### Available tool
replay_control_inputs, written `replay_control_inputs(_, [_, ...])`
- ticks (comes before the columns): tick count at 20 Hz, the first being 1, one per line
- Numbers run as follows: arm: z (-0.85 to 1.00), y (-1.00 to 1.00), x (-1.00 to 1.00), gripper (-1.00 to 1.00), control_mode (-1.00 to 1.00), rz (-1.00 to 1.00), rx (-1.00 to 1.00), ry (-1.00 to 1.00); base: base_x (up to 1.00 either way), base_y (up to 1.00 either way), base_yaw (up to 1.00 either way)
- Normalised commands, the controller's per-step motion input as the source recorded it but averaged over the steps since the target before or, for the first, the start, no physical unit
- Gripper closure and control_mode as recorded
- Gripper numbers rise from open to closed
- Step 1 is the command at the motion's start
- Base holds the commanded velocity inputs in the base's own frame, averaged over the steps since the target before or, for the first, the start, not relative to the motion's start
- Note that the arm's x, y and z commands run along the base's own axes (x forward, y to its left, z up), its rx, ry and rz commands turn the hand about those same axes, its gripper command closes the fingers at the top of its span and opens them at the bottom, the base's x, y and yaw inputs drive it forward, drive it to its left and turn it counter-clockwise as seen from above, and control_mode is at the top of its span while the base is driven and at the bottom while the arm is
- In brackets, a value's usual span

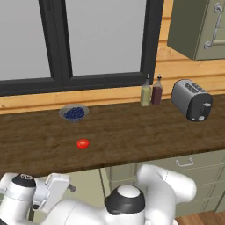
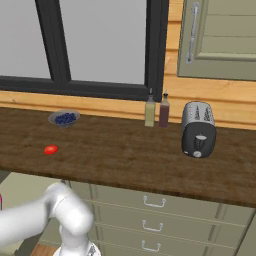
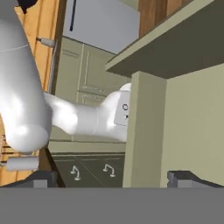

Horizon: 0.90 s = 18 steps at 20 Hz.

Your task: Pick the tongs from the drawer and place it on the counter.

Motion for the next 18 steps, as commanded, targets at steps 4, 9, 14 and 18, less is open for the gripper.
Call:
replay_control_inputs(4, [-0.06,0.00,0.15,-1.00,-1.00,0.03,0.03,0.21,0.00,0.00,0.00])
replay_control_inputs(9, [-0.35,0.00,0.34,-1.00,-1.00,0.18,0.04,0.30,0.00,0.00,0.00])
replay_control_inputs(14, [-0.67,0.17,0.00,-1.00,-1.00,0.02,0.28,0.05,0.00,0.00,0.00])
replay_control_inputs(18, [-0.24,0.36,0.02,-1.00,-1.00,0.04,0.41,0.12,0.00,0.00,0.00])
